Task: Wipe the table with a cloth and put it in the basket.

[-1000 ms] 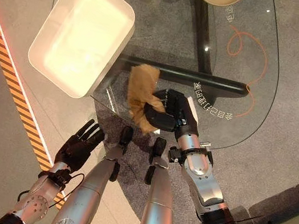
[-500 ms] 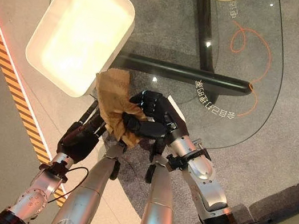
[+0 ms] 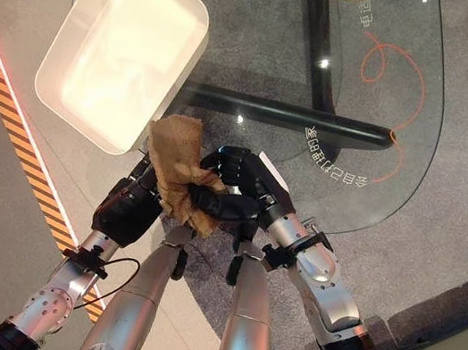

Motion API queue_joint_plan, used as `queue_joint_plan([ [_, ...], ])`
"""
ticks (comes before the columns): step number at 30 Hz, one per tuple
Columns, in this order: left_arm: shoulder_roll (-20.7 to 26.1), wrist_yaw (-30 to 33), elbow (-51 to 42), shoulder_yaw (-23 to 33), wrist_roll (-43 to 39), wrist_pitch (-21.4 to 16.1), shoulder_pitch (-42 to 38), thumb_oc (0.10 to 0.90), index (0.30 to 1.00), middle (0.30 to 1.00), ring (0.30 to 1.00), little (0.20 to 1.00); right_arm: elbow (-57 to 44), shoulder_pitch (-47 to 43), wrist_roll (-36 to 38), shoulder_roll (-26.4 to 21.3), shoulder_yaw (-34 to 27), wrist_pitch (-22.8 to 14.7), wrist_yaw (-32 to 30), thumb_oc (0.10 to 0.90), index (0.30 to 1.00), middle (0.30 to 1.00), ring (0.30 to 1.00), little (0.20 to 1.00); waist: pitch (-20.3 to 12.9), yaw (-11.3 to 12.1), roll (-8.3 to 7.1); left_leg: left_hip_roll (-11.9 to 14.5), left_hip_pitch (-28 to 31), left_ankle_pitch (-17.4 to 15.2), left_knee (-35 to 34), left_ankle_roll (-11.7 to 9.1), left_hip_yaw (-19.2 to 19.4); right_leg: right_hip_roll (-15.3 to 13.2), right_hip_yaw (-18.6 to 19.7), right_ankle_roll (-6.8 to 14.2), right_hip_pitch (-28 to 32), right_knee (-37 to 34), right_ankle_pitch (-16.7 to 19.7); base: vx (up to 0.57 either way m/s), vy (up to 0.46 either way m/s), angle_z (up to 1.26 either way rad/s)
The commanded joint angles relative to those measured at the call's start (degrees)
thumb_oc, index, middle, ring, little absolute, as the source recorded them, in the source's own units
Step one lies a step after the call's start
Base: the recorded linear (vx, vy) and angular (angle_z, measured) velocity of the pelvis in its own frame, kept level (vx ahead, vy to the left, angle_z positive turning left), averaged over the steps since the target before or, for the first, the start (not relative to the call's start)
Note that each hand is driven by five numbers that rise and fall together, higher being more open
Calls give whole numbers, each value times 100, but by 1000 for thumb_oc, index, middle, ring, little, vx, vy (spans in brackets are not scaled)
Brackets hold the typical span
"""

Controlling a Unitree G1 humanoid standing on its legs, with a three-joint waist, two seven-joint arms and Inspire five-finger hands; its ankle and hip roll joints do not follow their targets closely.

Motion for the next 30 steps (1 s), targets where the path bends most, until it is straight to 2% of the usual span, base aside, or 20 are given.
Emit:
queue_joint_plan([
  [1,139,-357,-1068,-24,156,-123,81,800,900,900,900,900,-1118,-173,68,-60,328,-777,174,100,300,300,300,200,-149,29,25,-137,-25,-514,470,297,295,289,61,155,184,-653,544,0,0,0],
  [4,192,-400,-1109,-33,179,-153,47,800,900,900,900,900,-1027,-182,52,-72,370,-830,154,100,300,300,300,200,-149,30,18,-148,-8,-500,419,316,293,295,64,165,188,-688,568,0,0,0],
  [9,199,-414,-1115,-59,210,-197,-32,800,900,900,900,900,-1014,-261,-22,-39,520,-624,414,100,300,300,300,200,-149,36,9,-168,-6,-485,399,323,282,298,90,180,190,-717,594,0,0,0],
  [14,315,-444,-1212,-203,617,-263,-224,800,900,900,900,900,-1123,-499,-707,-227,927,-237,679,100,300,300,300,200,-149,54,-4,-177,-15,-433,335,319,272,299,108,191,187,-775,633,0,0,0],
  [16,345,-453,-1231,-252,676,-274,-273,800,900,900,900,900,-1141,-548,-754,-268,1013,-221,692,100,300,300,300,200,-149,55,-7,-174,-14,-422,320,319,274,304,114,193,184,-778,636,0,0,0],
  [26,465,-597,-1330,-672,1200,-167,-683,800,900,900,900,900,-1050,-995,-587,-143,1383,-129,392,100,300,300,300,200,-149,65,9,-212,15,-387,276,339,272,325,164,208,189,-787,663,-3,11,1],
  [30,523,-727,-1333,-751,1343,-163,-770,800,900,900,900,900,-904,-1054,-265,-97,1389,-142,233,100,300,300,300,200,-149,69,36,-221,38,-401,277,351,283,309,167,212,189,-774,664,1,31,0],
])
